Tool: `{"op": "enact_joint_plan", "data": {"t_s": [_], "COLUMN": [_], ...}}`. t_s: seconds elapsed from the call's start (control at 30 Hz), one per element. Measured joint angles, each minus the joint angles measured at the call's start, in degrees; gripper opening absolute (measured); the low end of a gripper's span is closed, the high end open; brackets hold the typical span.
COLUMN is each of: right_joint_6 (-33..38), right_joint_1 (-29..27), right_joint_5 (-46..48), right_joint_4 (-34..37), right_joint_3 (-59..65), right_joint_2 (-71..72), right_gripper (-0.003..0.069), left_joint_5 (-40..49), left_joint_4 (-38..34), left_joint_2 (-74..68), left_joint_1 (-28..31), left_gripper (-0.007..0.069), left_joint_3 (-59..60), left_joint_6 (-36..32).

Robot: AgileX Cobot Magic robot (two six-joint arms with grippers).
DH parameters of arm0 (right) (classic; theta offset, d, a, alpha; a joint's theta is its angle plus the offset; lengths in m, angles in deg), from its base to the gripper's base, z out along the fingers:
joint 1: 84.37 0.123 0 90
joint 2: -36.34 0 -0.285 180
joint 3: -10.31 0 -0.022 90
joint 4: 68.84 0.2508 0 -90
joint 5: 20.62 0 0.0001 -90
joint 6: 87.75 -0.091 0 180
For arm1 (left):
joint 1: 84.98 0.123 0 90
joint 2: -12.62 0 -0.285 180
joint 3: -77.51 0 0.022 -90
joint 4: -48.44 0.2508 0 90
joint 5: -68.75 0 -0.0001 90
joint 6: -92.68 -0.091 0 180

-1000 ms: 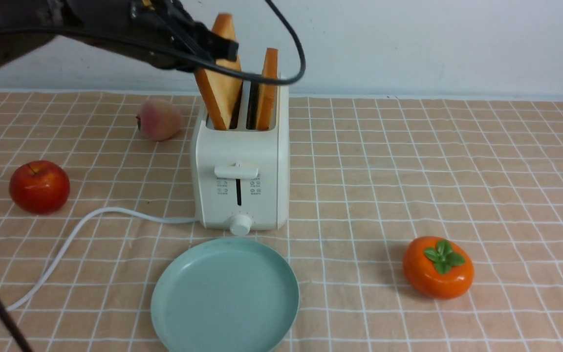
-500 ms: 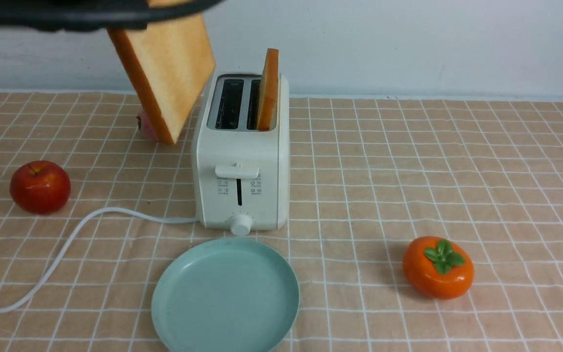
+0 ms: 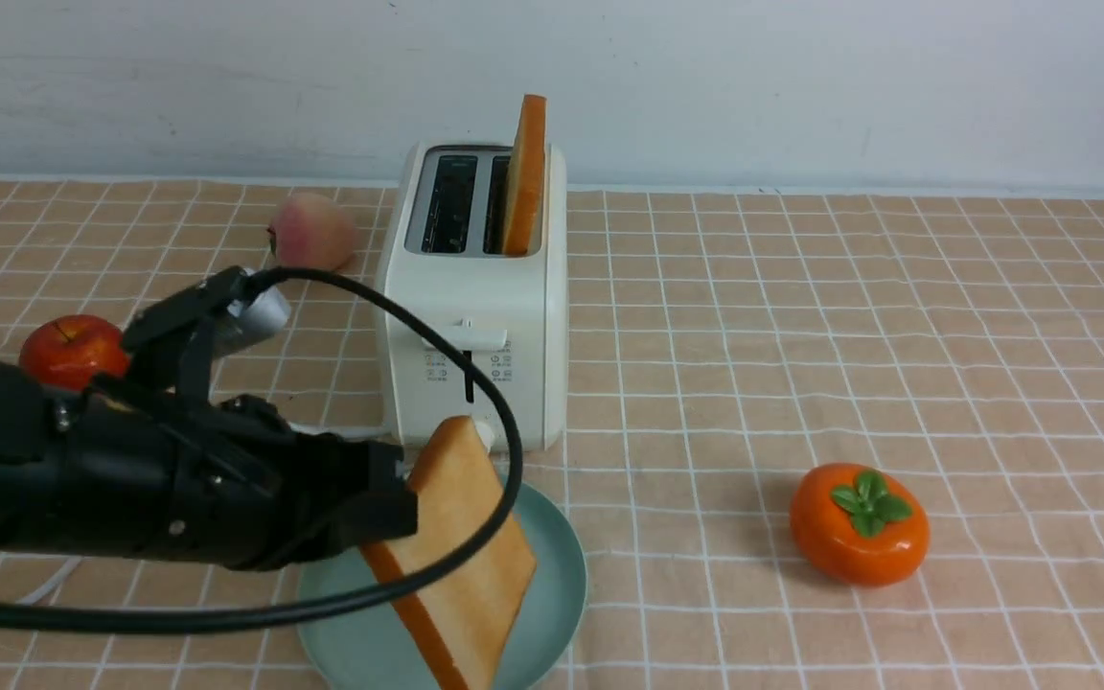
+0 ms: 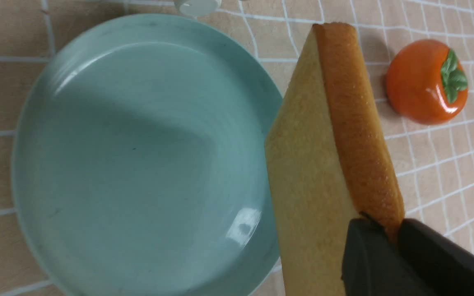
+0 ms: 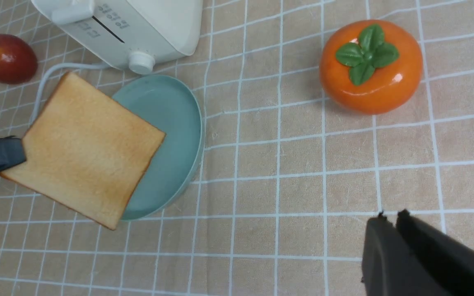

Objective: Take toasted bread from bread machine on light coffee tablecloth place on plate.
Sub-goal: 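Place the slice of bread on the plate with the left gripper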

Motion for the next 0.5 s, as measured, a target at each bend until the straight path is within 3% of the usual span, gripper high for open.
{"op": "enact_joint_plan", "data": {"t_s": [0.13,0.27,0.5], "right_joint_6": [0.0,0.0,0.0], "right_joint_1": [0.0,0.0,0.0], "right_joint_5": [-0.7,-0.8,-1.2], "right_joint_4": [-0.1,-0.1,-0.1], "right_joint_3": [0.0,0.0,0.0], "right_joint_2": [0.0,0.0,0.0], "right_gripper": [0.0047,0.0054,0.0063], "left_joint_5": [-1.8,-2.9,-7.8], "left_joint_4": [-8.4,-10.0,-10.4], "left_joint_2": [-2.7,-4.5,-8.1], "left_joint_1": [0.0,0.0,0.0], "left_gripper": [0.0049,0.0066,0.024], "left_joint_3": [0.2,0.2,0.2], "left_joint_6": [-8.7,-13.3,-14.7]}}
